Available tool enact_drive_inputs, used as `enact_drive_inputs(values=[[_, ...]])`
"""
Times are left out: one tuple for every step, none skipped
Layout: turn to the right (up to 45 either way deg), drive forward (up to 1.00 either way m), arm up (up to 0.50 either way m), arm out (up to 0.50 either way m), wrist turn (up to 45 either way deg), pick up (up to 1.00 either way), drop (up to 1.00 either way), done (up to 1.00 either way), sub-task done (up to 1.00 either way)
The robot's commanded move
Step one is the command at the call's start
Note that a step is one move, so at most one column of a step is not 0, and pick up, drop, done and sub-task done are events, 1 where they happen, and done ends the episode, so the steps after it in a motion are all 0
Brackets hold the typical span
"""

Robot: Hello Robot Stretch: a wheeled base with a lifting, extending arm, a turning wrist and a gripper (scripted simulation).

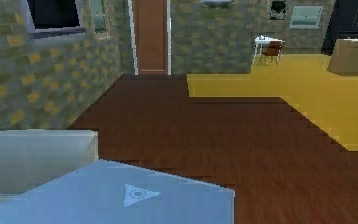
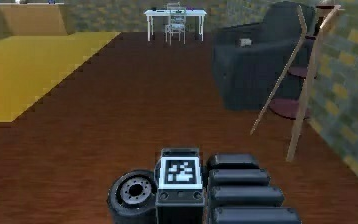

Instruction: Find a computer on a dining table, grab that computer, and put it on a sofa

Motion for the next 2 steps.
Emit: enact_drive_inputs(values=[[45.0, 0.00, 0.00, 0.00, 0.0, 0.00, 0.00, 0.00, 0.00], [45.0, 0.00, 0.00, 0.00, 0.0, 0.00, 0.00, 0.00, 0.00]])
